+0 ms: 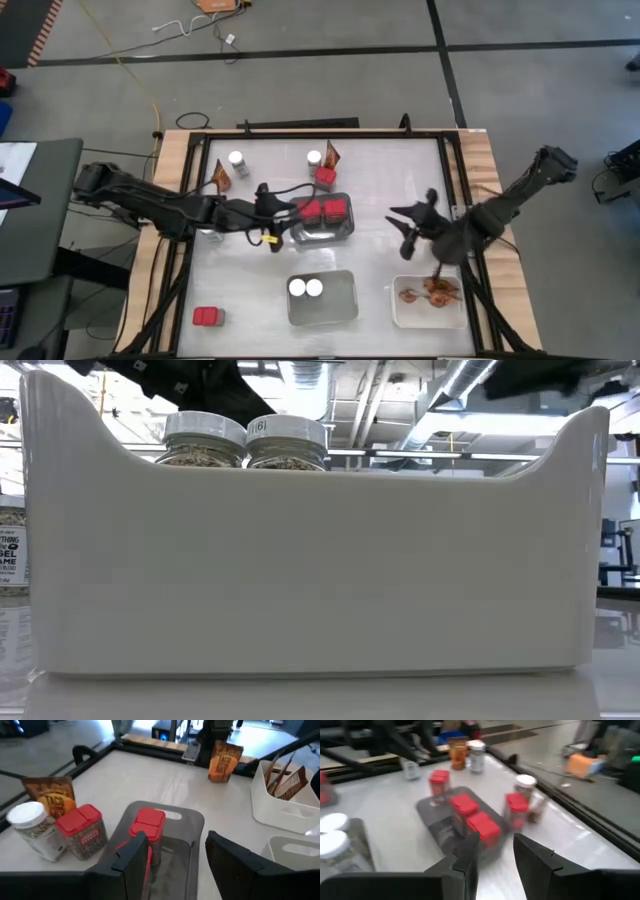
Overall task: Sort spices by type
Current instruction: Put the red seasoning can into the black bin
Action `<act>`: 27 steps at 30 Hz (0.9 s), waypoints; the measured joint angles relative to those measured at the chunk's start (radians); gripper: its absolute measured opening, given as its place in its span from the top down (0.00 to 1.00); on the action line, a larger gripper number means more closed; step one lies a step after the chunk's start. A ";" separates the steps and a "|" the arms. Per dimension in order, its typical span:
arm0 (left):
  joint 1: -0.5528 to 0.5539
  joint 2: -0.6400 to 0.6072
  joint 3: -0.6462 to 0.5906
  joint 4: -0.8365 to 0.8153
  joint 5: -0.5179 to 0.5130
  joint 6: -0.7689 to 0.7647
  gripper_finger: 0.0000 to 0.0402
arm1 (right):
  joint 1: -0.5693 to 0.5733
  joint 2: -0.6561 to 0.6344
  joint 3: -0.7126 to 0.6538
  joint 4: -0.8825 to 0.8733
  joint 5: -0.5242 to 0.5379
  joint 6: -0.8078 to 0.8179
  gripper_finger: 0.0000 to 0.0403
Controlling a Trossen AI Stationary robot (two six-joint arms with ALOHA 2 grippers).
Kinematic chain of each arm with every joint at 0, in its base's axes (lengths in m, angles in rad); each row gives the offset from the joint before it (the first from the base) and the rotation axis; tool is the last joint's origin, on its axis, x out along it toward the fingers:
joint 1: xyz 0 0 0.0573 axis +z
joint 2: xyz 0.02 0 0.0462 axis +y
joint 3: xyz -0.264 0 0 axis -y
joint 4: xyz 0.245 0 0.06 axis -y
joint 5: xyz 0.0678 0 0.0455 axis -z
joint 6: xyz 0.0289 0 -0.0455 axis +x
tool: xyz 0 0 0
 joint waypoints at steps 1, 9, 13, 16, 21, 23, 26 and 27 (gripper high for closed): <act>0.000 -0.013 -0.010 0.011 -0.004 0.006 0.53 | -0.049 -0.002 0.000 0.070 -0.066 -0.086 0.64; 0.003 -0.113 -0.026 0.010 -0.013 0.076 0.53 | -0.364 0.066 0.000 0.510 -0.280 -0.396 0.64; 0.003 -0.155 -0.026 -0.029 -0.015 0.097 0.53 | -0.441 0.088 0.000 0.536 -0.281 -0.394 0.64; 0.003 -0.160 -0.026 -0.103 -0.016 0.075 0.53 | -0.484 0.092 0.000 0.498 -0.282 -0.330 0.64; 0.004 -0.155 -0.026 -0.192 -0.030 0.033 0.53 | -0.536 0.098 0.000 0.395 -0.284 -0.255 0.62; 0.004 -0.155 -0.026 -0.202 -0.039 0.014 0.53 | -0.550 0.098 0.000 0.358 -0.284 -0.237 0.61; 0.004 -0.155 -0.026 -0.209 -0.039 -0.001 0.53 | -0.559 0.099 0.000 0.345 -0.284 -0.234 0.59; 0.004 -0.155 -0.026 -0.216 -0.040 -0.009 0.53 | -0.557 0.098 0.000 0.345 -0.285 -0.234 0.57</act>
